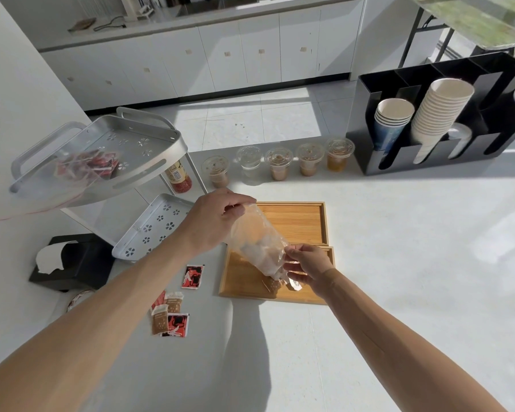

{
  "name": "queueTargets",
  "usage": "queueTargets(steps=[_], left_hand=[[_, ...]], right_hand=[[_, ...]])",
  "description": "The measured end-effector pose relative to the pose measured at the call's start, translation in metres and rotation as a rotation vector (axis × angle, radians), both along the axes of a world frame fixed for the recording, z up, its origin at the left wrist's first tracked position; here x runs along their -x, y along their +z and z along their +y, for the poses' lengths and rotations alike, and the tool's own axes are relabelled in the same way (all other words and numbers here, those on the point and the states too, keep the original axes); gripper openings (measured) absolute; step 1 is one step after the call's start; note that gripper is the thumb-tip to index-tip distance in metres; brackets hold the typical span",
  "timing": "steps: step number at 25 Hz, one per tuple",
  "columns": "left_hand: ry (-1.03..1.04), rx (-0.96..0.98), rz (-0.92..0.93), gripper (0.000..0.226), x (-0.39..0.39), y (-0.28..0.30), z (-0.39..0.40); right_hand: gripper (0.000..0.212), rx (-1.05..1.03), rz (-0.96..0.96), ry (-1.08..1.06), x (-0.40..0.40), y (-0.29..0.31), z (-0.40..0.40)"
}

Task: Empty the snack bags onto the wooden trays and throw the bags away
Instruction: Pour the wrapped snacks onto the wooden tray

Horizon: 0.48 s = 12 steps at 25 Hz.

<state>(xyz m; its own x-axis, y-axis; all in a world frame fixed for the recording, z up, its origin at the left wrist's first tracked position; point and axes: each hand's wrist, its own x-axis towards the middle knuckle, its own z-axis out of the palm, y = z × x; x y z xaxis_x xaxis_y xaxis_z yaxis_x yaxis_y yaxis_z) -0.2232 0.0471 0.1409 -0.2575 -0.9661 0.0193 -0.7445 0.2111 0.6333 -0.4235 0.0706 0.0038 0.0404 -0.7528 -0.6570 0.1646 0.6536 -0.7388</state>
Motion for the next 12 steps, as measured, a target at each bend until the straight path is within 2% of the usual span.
queueTargets(steps=[12], left_hand=[[0.028,-0.016,0.028,0.027,-0.011,0.001,0.000]], right_hand=[[0.009,0.037,0.001,0.013,0.002,0.003,0.005]])
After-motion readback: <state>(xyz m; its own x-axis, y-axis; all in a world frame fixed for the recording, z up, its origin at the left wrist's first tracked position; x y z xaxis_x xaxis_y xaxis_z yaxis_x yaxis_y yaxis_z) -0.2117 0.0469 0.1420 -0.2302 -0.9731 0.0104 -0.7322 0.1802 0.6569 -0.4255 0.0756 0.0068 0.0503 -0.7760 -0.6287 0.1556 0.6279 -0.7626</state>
